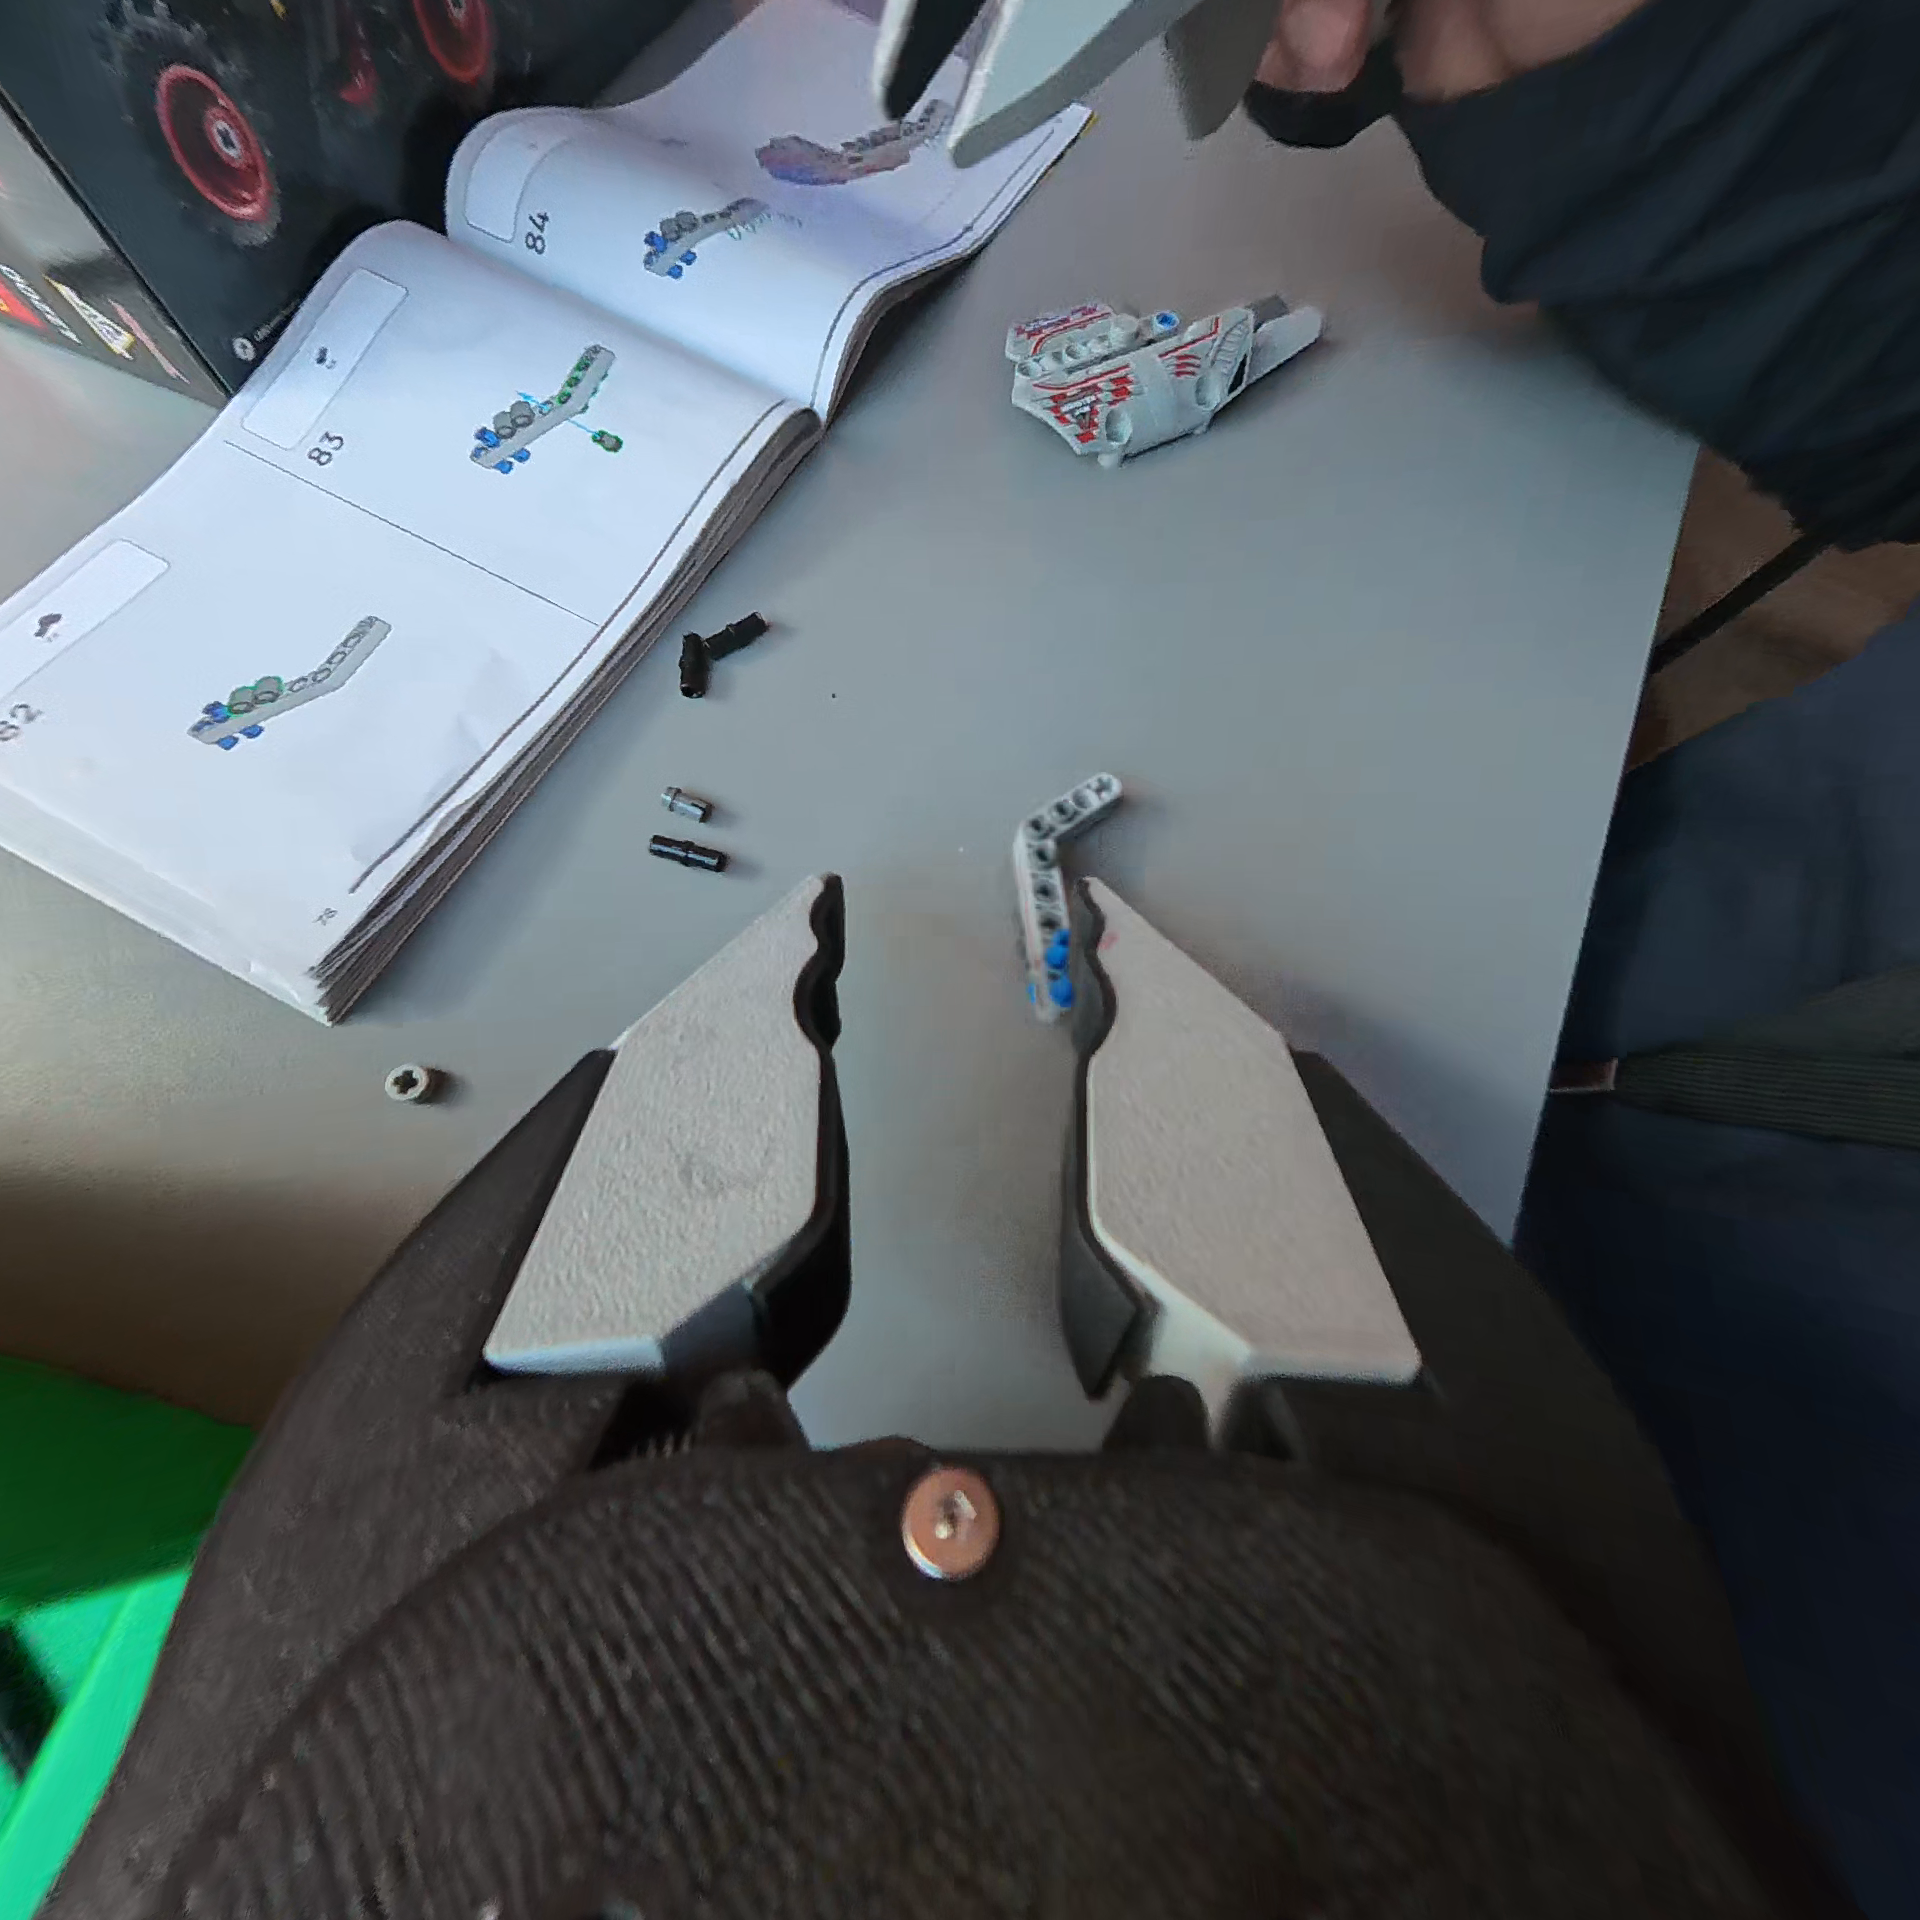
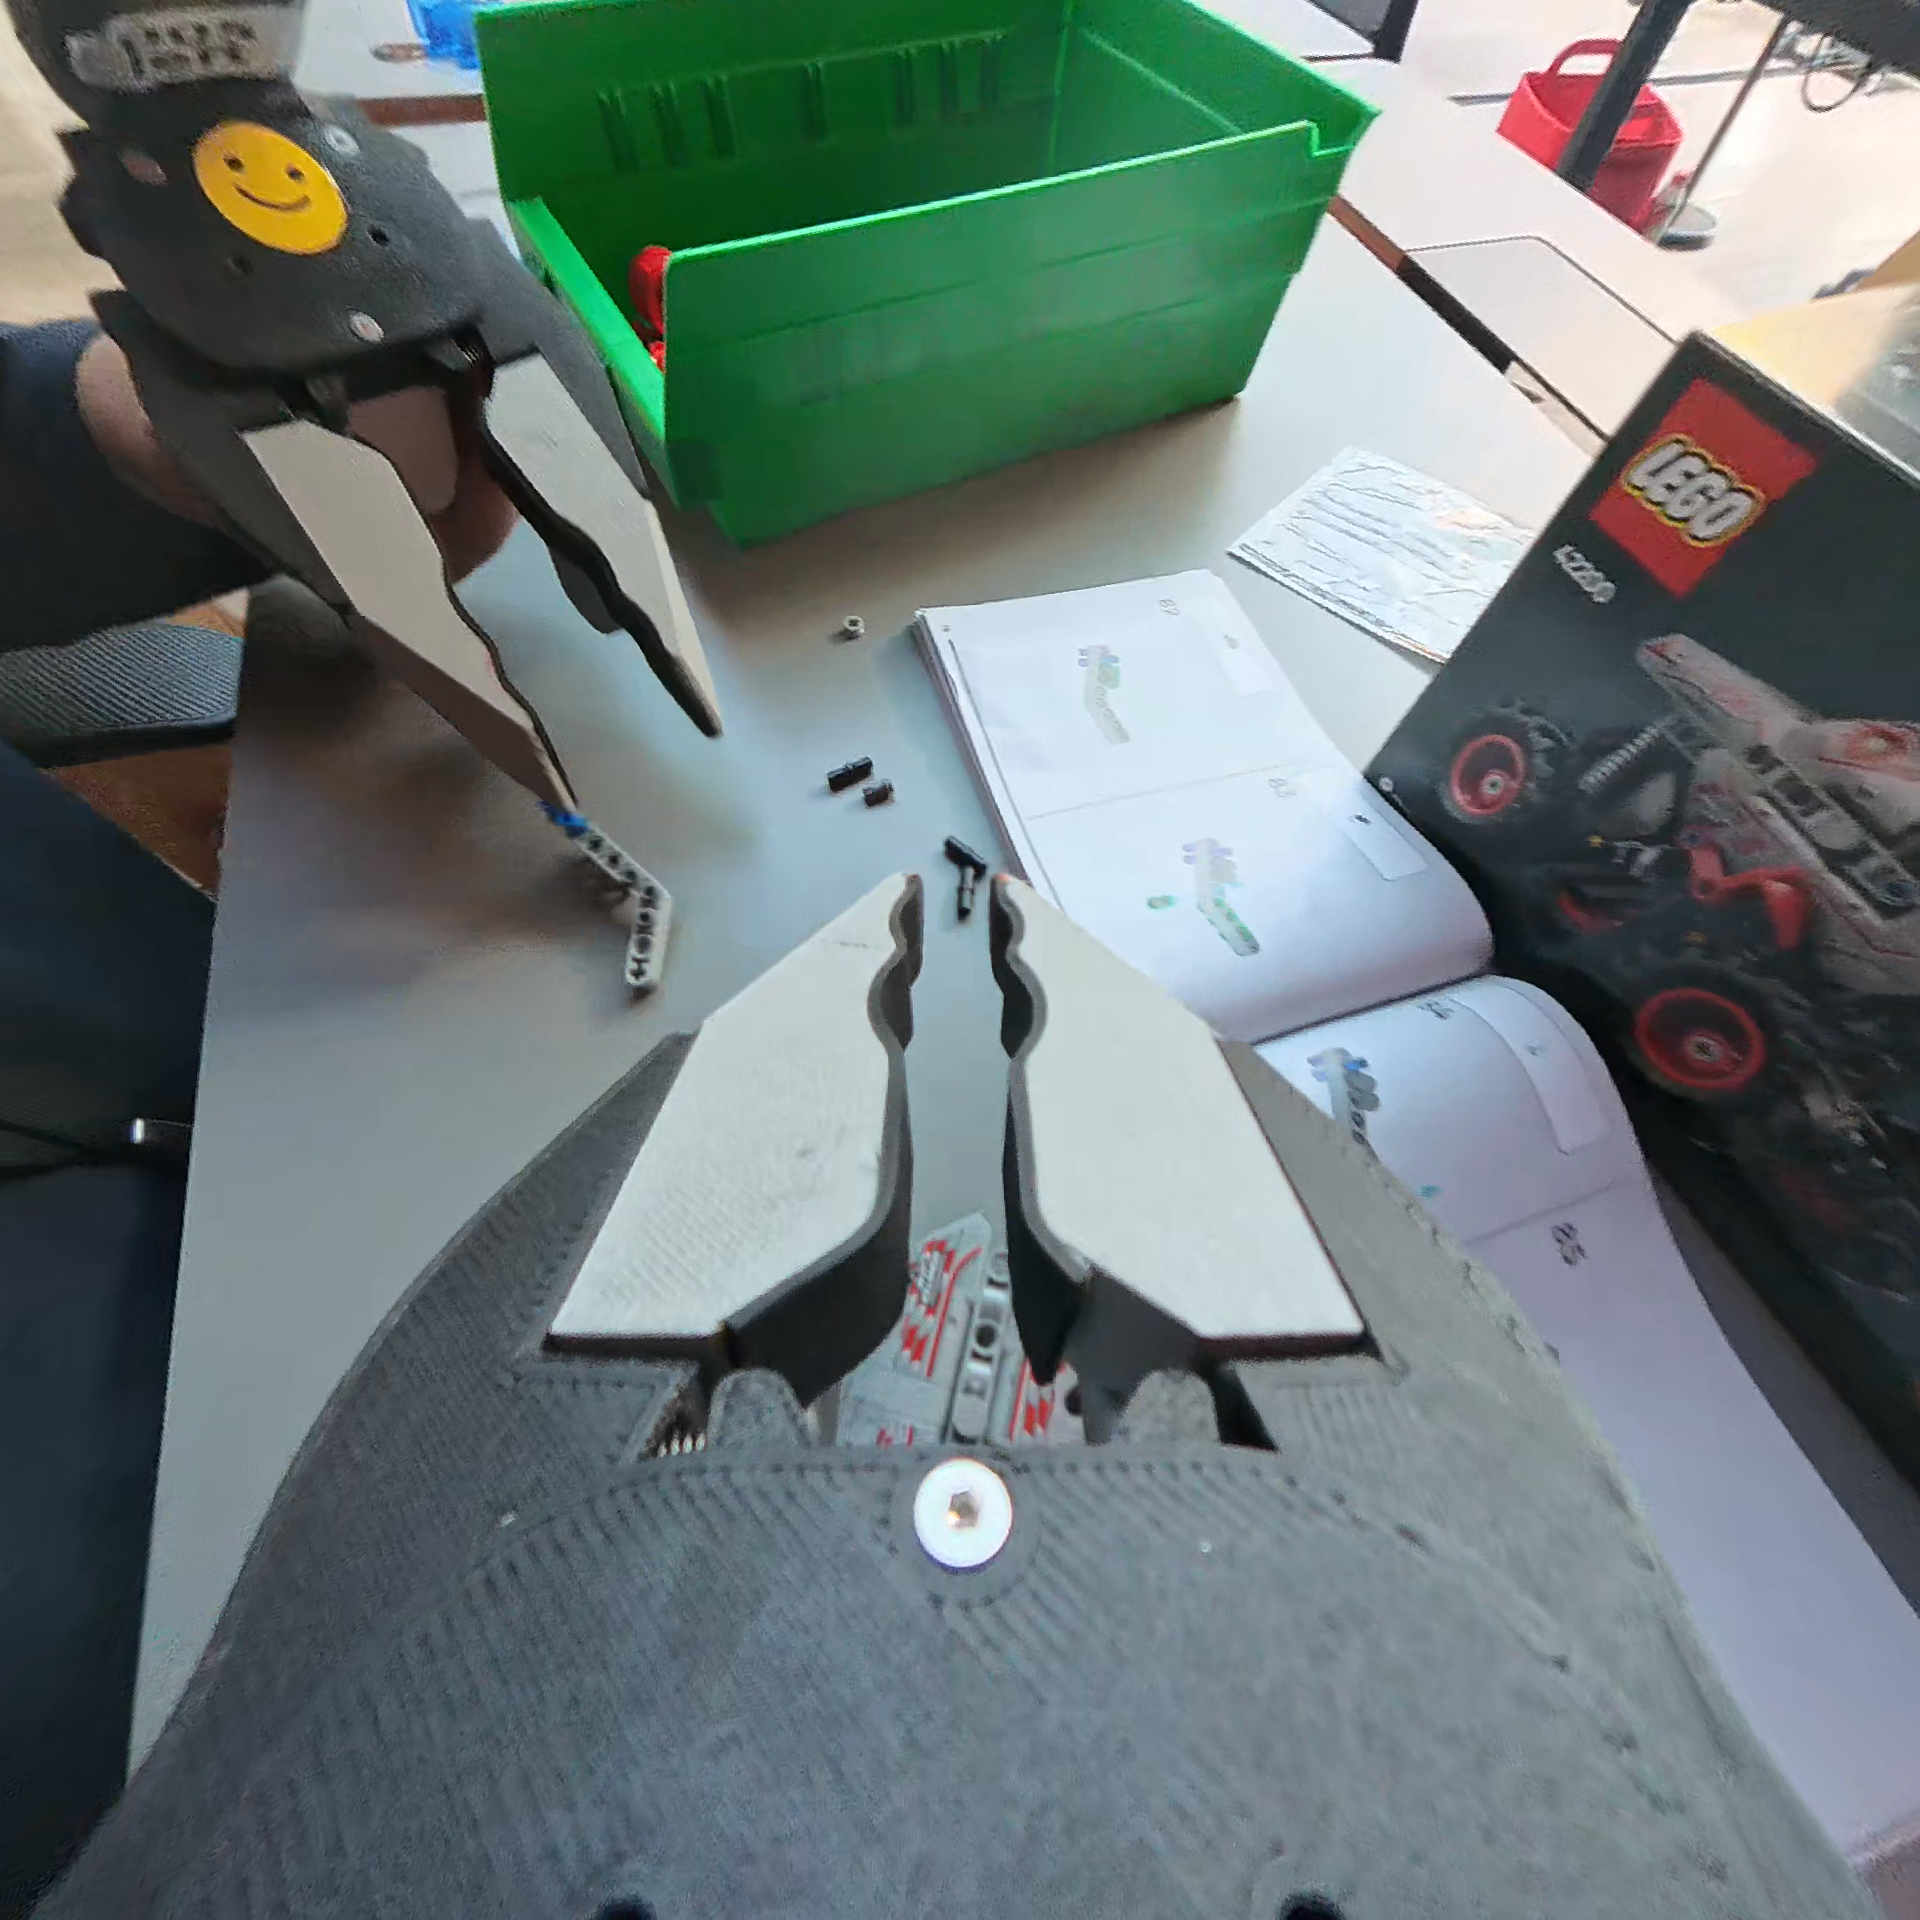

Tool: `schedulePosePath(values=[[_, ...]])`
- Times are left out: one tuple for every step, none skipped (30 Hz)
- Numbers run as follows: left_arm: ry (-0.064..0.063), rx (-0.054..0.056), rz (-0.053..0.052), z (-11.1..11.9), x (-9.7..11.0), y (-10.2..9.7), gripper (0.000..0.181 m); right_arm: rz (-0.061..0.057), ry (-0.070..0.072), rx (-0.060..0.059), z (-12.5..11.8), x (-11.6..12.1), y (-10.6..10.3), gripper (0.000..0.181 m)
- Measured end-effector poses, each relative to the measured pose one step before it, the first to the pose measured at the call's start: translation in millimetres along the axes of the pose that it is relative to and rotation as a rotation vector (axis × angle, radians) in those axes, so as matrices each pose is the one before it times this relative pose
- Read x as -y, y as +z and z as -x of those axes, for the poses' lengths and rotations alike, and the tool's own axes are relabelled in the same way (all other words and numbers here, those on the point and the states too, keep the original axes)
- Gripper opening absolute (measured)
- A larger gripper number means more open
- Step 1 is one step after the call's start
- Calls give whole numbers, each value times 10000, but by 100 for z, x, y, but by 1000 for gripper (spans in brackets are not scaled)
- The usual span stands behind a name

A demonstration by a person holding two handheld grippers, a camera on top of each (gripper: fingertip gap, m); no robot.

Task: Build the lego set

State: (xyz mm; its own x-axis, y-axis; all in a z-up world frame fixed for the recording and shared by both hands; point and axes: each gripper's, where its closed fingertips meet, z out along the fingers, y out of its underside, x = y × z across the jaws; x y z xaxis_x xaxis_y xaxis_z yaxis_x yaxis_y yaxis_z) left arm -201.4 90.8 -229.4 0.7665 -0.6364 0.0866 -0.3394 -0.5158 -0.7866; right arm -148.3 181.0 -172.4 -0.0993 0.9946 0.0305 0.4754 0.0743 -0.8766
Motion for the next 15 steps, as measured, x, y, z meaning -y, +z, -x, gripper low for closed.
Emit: schedulePosePath(values=[[85,134,74,150,152,-367,41,-24,14,-120,-331,-158,-448,9],[119,223,49,275,268,-395,41,-94,17,-146,-375,-33,-539,9],[131,281,8,415,432,-370,40,-188,19,-165,-434,114,-627,9],[115,299,18,547,482,-224,34,-249,54,-135,-436,170,-645,8],[103,310,71,677,418,8,27,-238,124,-71,-398,143,-595,8],[143,165,132,528,350,313,26,-180,191,5,-314,77,-525,8],[158,65,230,356,183,540,26,-143,182,61,-196,49,-446,9],[188,3,301,209,4,679,25,-123,127,27,-183,7,-374,9],[203,16,361,212,-182,729,24,-84,70,-35,-202,-60,-318,9],[182,117,370,417,-281,654,23,-25,34,-69,-218,-160,-275,9],[128,128,349,454,-327,535,22,9,27,-67,-203,-227,-237,9],[65,18,245,327,-206,413,21,-4,22,-55,-162,-202,-239,9],[-7,-80,95,190,-6,290,21,-26,19,-44,-131,-154,-231,8],[-38,-202,57,-9,36,245,20,-35,23,-3,-62,-106,-216,8],[-60,-208,97,-13,-18,249,18,-42,37,19,-30,-37,-201,9]])
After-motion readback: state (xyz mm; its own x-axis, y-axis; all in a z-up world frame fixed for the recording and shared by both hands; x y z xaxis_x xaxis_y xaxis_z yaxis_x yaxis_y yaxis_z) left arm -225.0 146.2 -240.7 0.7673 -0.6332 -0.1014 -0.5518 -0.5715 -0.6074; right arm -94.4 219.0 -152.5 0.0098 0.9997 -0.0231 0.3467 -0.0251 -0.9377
